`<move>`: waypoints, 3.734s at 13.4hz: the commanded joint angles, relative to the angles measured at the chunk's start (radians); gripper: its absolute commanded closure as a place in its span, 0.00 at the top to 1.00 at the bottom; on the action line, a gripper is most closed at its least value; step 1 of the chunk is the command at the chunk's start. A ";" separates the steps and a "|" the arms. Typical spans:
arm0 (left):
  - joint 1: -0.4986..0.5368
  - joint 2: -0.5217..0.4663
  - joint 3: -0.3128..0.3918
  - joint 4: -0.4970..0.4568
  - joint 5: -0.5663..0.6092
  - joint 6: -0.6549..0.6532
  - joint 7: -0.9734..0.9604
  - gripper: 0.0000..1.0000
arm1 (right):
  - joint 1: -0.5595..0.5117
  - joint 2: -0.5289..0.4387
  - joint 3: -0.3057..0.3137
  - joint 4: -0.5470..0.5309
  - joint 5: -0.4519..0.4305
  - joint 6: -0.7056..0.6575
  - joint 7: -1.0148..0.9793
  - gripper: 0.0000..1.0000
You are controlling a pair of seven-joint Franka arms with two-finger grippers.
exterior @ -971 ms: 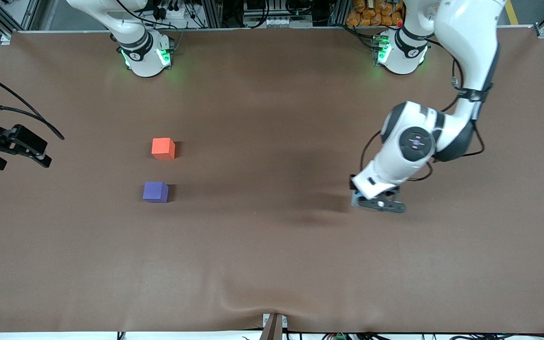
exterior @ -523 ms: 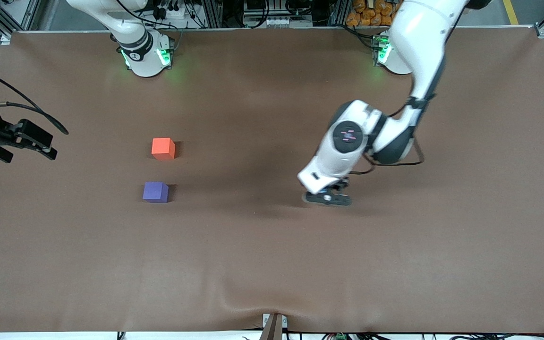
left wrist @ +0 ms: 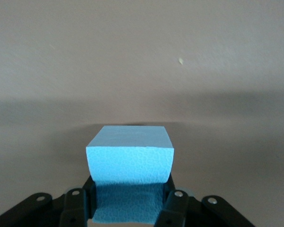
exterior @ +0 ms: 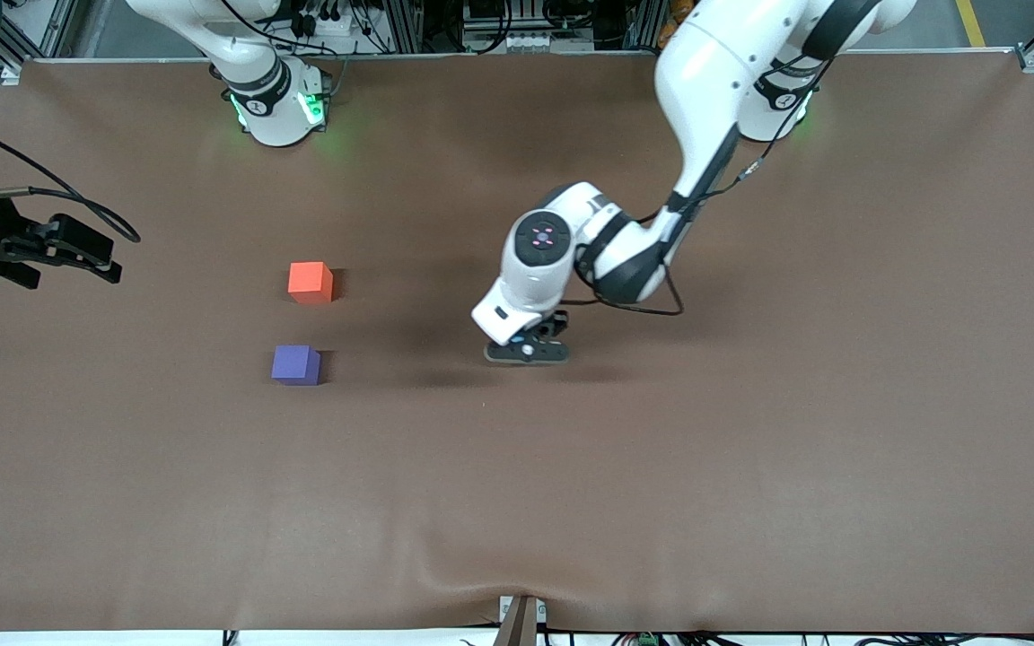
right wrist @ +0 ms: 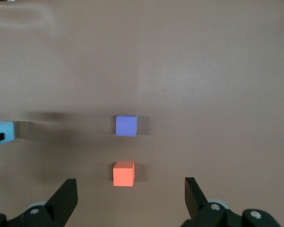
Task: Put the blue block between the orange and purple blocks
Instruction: 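Carry the light-blue block with the left gripper toward the table middle, then release the block with the left gripper while the right gripper reaches over, then lower the right gripper onto the light-blue block and close it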
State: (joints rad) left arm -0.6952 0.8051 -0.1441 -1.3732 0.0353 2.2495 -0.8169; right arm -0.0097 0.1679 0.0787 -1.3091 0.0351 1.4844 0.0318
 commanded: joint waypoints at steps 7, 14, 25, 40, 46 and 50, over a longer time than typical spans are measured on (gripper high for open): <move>-0.084 0.062 0.021 0.083 -0.011 -0.040 -0.151 1.00 | -0.010 -0.019 -0.004 0.002 -0.012 -0.314 0.000 1.00; 0.055 -0.237 0.067 0.046 0.000 -0.328 -0.137 1.00 | -0.007 -0.038 -0.002 0.001 0.003 -0.355 0.045 1.00; 0.494 -0.644 0.064 -0.085 0.002 -0.673 0.284 1.00 | 0.106 -0.045 0.007 -0.168 0.131 -0.163 0.390 1.00; 0.760 -0.871 0.063 -0.400 -0.005 -0.487 0.515 1.00 | 0.553 0.283 0.003 -0.309 -0.027 0.583 0.817 1.00; 0.792 -0.879 0.070 -0.310 -0.012 -0.567 0.691 1.00 | 0.632 0.338 0.009 -0.312 -0.055 0.693 0.679 1.00; 0.807 -0.894 0.075 -0.271 -0.014 -0.646 0.707 1.00 | 0.681 0.377 0.009 -0.343 -0.053 0.770 0.692 1.00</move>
State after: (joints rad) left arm 0.1044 -0.0741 -0.0665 -1.6754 0.0355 1.6606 -0.1270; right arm 0.6513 0.5304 0.0939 -1.6366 -0.0014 2.2287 0.7273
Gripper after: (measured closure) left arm 0.000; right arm 0.000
